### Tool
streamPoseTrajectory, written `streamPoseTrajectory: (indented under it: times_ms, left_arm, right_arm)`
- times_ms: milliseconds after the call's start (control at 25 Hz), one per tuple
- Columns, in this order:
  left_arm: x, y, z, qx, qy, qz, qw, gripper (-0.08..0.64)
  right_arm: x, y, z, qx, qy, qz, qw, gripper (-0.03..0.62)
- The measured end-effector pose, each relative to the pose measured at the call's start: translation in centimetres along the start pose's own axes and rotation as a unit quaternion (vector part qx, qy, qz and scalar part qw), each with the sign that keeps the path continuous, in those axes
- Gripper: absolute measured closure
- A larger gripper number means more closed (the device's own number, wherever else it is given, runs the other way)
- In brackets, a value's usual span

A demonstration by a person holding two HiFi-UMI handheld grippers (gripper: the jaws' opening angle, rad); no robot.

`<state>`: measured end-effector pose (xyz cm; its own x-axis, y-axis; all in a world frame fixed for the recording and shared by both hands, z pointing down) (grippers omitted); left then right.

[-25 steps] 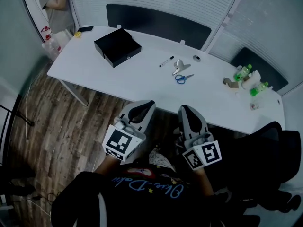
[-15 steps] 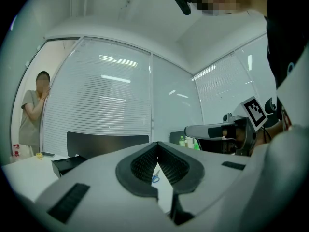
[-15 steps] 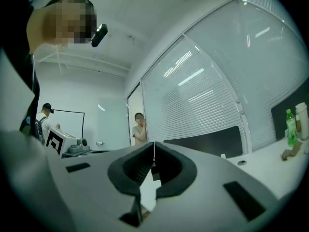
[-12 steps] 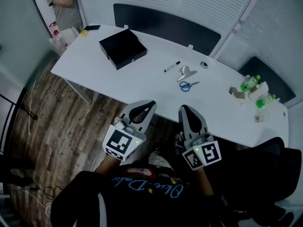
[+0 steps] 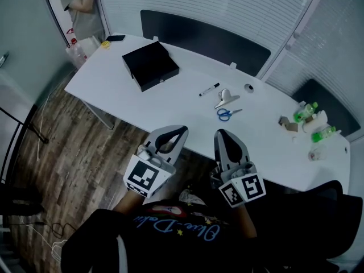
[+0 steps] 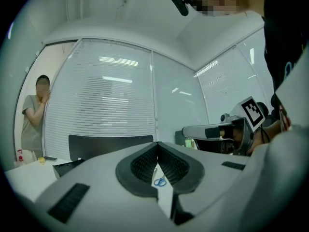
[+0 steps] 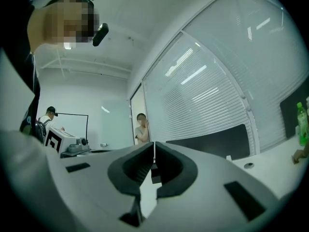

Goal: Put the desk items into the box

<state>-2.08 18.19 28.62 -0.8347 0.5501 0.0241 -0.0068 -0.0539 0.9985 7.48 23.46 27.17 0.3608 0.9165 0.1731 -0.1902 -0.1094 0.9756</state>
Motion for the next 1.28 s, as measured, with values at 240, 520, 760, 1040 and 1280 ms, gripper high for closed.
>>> streamPoseTrajectory:
  times_ms: [240, 520, 760, 1040, 1280]
  left_arm:
    - [-1.4, 0.2, -0.3, 0.004, -0.009, -0.004, 0.9999, 0.552]
    - [-3.8, 0.6, 0.3, 0.001, -0.023, -0.021, 0.9995, 0.552]
    - [-5.7, 0.8, 0.9, -0.001, -0.024, -0.029, 0.9993, 0.552]
    - [-7.4, 0.9, 1.6, -0.006, -0.039, -0.024, 0.9989, 0.552]
    - [-9.1, 1.1, 2.0, -0.006, -0.053, -0.015, 0.9984, 0.552]
  right_arm:
    - [-0.7, 0.1, 1.6, -0.001, -0.008, -0.002, 1.000, 0.581]
    - [-0.5, -0.2, 4.4, -0.004, -0.018, -0.004, 1.000, 0.581]
    - [-0.4, -0.3, 6.3, -0.006, -0.020, -0.006, 1.000, 0.581]
    - [-0.3, -0.2, 8.4, -0.012, -0.039, -0.004, 0.999, 0.581]
    - [0.0, 0.0, 10.5, -0.015, -0.048, -0.008, 0.999, 0.581]
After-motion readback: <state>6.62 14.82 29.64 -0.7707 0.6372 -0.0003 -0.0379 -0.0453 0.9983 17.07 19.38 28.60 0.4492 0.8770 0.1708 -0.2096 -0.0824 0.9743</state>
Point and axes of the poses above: the fingertips, and each gripper's own axes: x backward along the fingers, z to its right, y out of its underside, the point moved 2 cm from there along x, backward along the fingers, and after that the axes turned 14 degrees about -y, right-handed, at the moved point
